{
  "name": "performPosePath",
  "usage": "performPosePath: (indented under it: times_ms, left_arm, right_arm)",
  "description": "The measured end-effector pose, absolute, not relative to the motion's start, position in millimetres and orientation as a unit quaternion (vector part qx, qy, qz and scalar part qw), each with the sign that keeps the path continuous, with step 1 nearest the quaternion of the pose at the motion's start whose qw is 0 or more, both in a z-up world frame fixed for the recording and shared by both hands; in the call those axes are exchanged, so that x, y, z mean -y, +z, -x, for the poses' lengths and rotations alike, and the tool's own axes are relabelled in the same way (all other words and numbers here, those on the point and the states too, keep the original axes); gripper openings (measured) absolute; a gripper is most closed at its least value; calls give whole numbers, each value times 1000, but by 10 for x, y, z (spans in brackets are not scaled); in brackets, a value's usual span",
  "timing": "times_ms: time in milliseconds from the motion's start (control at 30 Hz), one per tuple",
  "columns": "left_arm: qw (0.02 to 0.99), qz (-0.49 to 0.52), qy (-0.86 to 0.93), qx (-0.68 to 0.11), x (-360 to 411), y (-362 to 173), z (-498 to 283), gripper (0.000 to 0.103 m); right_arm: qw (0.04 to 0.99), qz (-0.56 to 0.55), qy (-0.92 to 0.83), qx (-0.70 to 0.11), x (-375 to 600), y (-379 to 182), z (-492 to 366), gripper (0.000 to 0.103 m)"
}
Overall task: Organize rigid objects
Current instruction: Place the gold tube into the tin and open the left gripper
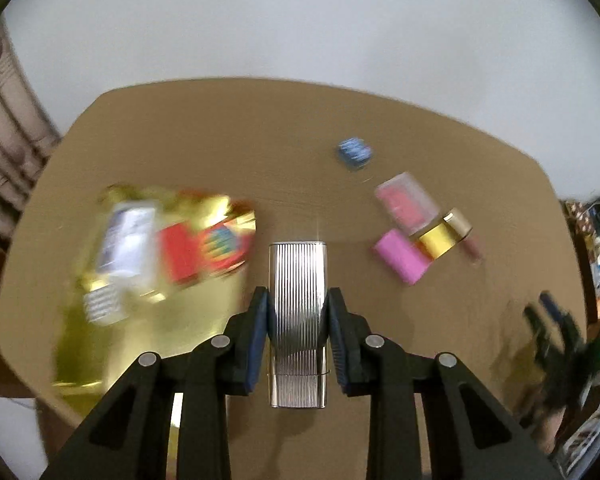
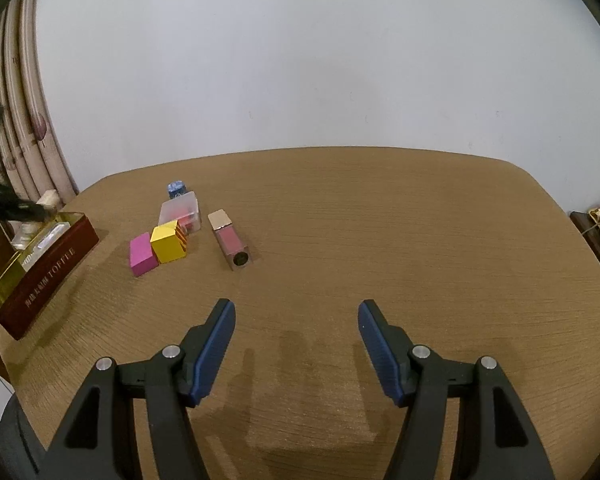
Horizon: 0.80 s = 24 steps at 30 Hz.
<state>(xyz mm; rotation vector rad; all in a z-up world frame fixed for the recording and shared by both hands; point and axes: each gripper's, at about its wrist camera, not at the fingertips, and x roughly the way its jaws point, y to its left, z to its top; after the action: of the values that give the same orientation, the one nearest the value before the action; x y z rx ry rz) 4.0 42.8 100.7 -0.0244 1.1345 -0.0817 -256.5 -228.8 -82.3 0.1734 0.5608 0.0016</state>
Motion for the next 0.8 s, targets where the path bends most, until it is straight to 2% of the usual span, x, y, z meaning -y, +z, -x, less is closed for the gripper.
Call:
performPosePath:
  times_ms: [133, 233, 633, 733, 800]
  left_arm:
    - [822, -8, -7, -570, -1056, 762, -37, 26]
    - [808, -14, -1, -589, -1215, 499, -1, 26]
    - [805, -32, 1, -592, -1413, 88, -62, 26]
    - [812, -39, 10, -583, -1422, 80, -49, 29]
    - [817, -45, 16, -574, -1414, 122, -24, 43]
  right_arm:
    - [955, -82, -3, -283, 2278, -827, 2528, 66]
    - [954, -80, -5, -289, 2273, -836, 2501, 66]
    - [948, -71, -4, -310, 2255, -879, 2426, 66]
    - [947, -70, -4, -313, 2251, -885, 2413, 66]
    - [947, -70, -5, -314, 2250, -889, 2411, 66]
